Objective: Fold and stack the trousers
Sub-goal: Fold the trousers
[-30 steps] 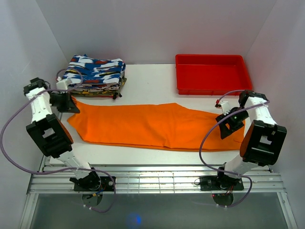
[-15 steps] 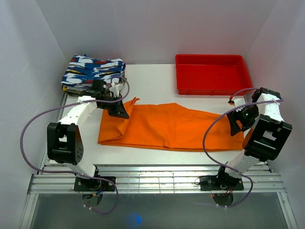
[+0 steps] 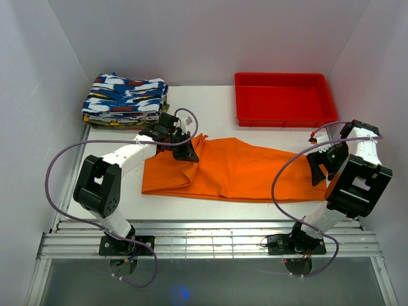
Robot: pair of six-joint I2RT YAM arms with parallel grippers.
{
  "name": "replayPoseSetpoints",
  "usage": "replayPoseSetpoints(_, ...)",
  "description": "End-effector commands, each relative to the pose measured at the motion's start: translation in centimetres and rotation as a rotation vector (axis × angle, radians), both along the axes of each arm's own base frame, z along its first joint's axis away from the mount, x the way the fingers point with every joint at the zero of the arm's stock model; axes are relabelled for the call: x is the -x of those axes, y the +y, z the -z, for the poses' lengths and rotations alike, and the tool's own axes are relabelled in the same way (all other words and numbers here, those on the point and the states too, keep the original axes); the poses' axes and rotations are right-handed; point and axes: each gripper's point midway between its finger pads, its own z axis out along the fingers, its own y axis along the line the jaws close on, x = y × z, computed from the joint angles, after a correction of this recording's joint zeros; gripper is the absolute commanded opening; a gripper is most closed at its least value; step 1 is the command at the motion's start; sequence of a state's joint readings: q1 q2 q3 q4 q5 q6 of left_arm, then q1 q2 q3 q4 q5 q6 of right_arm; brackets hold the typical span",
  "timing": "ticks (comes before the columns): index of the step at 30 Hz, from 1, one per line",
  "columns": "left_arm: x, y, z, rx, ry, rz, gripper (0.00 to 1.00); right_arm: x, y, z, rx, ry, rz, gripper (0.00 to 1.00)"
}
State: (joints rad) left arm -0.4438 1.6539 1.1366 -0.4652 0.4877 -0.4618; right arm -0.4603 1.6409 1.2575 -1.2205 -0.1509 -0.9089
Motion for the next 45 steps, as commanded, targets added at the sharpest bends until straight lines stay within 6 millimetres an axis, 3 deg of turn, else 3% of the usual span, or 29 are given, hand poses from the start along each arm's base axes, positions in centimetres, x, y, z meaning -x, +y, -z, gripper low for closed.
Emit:
replayPoseSetpoints(1, -0.5, -2.9, -1.6, 0.071, -0.049, -0.017, 0.00, 1.1, 0.2, -0.9, 0.008, -0.002, 0.008, 0.84)
replayPoseSetpoints(11, 0.6, -6.8, 0.0, 0.047, 0.005, -0.020, 0.00, 1.5, 0.2, -1.1, 0.017, -0.007, -0.003, 0.84)
replayPoseSetpoints(18, 1.4, -9.3, 0.1, 0.054, 0.002, 0.012, 0.00, 1.8, 0.4, -0.7, 0.009, 0.004, -0.002, 0.84)
replayPoseSetpoints(26, 0.9, -9.1, -1.4, 0.046, -0.027, -0.006, 0.00, 2.7, 1.6, 1.0, -0.052, 0.055, 0.019, 0.79)
replayPoseSetpoints(32, 0.6, -8.9, -2.0, 0.027, -0.023, -0.029, 0.00, 3.2, 2.0, 3.6, -0.045, 0.096, 0.040, 0.75)
replayPoseSetpoints(40, 0.8, -10.5, -4.5, 0.102, 0.000, -0.012, 0.00, 3.3, 1.8, 5.4, 0.010, 0.089, 0.023, 0.73)
replayPoseSetpoints(45, 1.2, -11.8, -3.5, 0.099, 0.031, 0.005, 0.00, 3.4, 2.2, 5.6, -0.001, 0.101, 0.025, 0.72)
